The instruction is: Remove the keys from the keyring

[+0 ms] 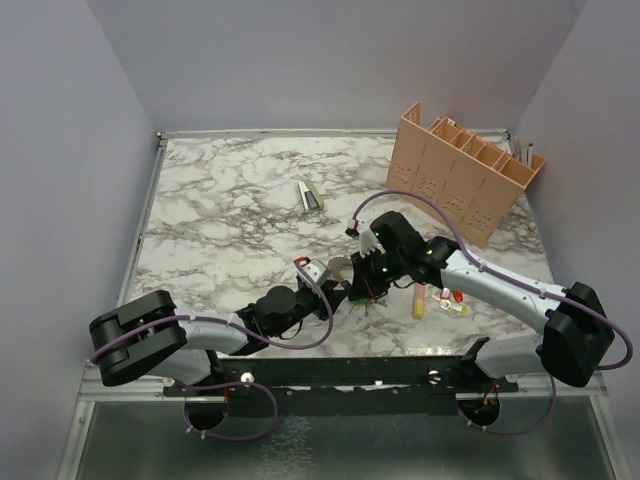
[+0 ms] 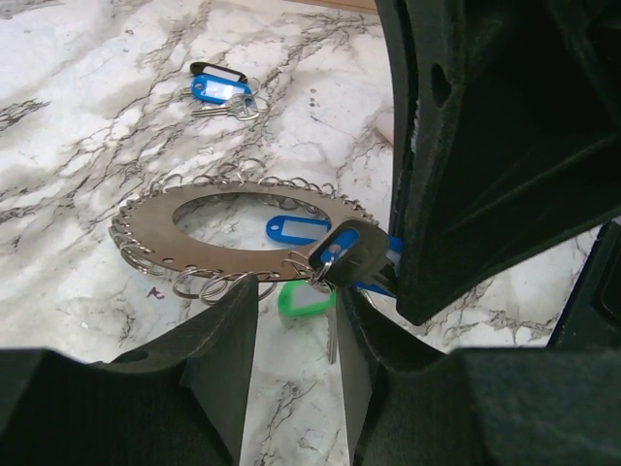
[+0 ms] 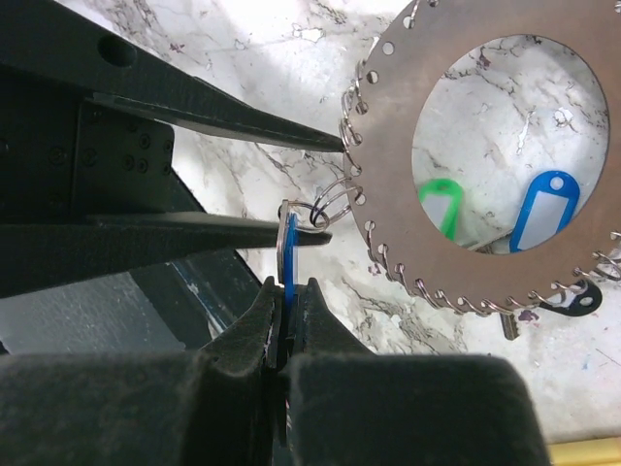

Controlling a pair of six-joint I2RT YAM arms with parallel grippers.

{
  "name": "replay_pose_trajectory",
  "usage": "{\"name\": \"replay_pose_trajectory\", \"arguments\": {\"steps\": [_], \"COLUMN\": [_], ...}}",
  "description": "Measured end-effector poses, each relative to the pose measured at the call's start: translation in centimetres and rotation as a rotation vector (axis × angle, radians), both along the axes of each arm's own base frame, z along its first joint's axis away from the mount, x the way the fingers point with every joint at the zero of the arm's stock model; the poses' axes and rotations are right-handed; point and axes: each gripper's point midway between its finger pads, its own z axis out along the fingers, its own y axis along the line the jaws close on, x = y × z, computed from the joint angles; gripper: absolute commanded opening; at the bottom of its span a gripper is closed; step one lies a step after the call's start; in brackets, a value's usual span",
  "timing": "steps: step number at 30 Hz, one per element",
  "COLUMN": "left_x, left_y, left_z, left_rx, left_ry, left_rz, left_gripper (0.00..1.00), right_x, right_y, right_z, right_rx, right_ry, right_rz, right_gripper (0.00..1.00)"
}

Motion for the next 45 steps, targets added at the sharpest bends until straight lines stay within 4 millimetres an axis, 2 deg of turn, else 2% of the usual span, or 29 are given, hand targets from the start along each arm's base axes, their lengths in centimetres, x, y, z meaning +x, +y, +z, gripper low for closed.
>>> {"name": "replay_pose_trajectory", "arguments": {"steps": [8,24,45], "left_x": [0.5,0.1,-0.3], "left_y": [0.2,0.4,0.6], "left_z": [-0.4,0.0,-0.2], "left_rx": [0.004,-0.006,0.016], "left_ry": [0.012,-0.006,-0.017], "left_rz": [0.041,0.032,0.021], "left_gripper": [0.0,0.0,0.0], "right_x": [-0.2,1.0,1.7], "right_y": [0.1,-0.6,-0.5], "right_z": [-0.1,0.6,-1.5], "right_rx": [-0.003,-0.065,-0.151], "right_ry": [0.001,-0.043,0.003], "right_rz": [0.008,-0.049,-0.046], "right_gripper": [0.01,0.01,0.01]}}
